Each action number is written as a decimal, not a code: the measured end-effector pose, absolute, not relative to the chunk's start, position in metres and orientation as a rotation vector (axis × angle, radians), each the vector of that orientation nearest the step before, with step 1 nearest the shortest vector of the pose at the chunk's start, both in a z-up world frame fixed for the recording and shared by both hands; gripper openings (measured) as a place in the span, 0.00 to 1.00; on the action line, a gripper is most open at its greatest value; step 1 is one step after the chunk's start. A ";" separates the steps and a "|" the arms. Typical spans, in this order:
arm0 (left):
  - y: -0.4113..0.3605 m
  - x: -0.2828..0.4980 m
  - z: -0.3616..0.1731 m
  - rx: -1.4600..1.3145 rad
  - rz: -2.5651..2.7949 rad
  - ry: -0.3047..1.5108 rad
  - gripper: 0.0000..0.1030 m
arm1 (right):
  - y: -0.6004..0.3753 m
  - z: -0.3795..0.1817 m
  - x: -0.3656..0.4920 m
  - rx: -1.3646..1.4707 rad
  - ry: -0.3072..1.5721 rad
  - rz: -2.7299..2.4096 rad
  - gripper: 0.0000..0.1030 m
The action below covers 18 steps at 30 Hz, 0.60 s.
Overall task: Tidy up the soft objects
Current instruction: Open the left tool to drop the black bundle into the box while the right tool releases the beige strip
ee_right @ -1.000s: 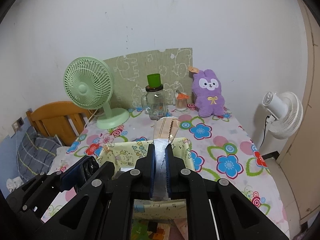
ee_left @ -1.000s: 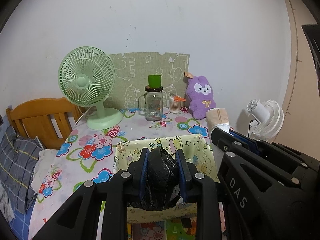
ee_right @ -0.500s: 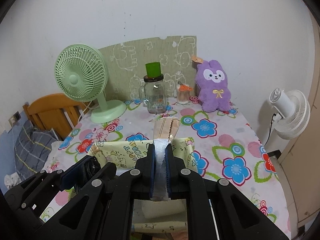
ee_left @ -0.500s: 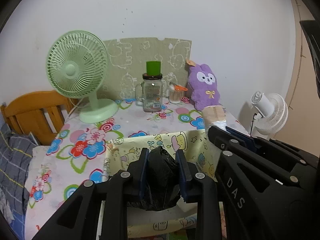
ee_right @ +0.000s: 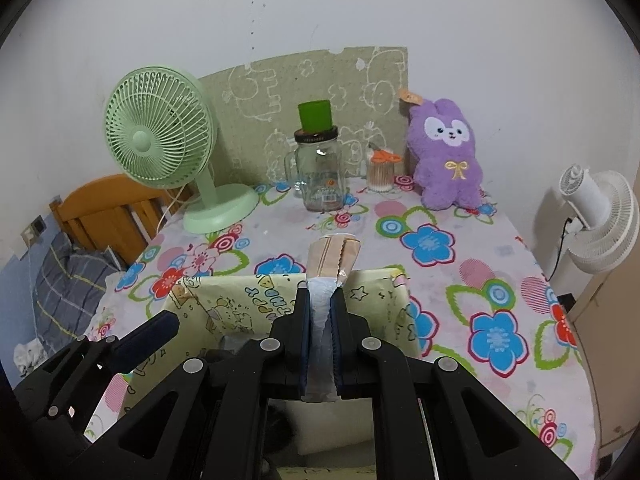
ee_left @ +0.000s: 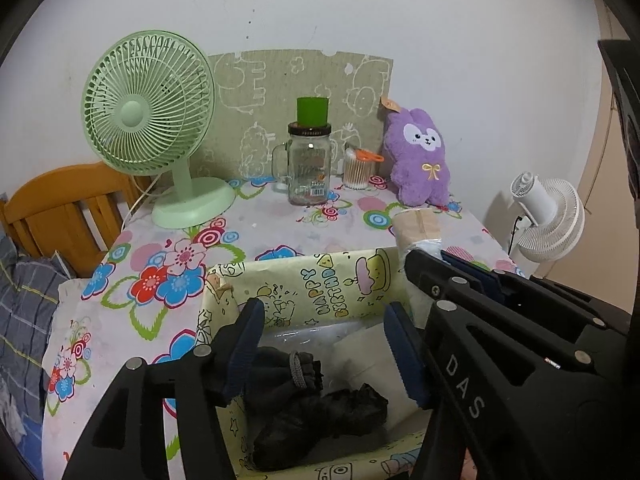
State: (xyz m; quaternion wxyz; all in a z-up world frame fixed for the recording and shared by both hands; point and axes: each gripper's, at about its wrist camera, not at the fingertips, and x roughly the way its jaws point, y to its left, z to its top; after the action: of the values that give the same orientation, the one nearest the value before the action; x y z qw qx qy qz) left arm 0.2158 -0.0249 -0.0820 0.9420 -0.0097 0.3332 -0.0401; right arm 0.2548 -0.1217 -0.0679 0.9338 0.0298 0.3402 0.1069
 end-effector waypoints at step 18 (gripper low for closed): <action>-0.021 0.215 -0.083 -0.021 -0.077 0.703 0.74 | -0.114 -0.073 0.258 0.033 0.733 0.244 0.31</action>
State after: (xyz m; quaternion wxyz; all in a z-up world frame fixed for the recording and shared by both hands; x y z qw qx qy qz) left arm 0.2155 -0.0214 -0.0832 0.9380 -0.0102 0.3444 -0.0377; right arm 0.2581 -0.1137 -0.0732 0.9262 0.0162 0.3575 0.1191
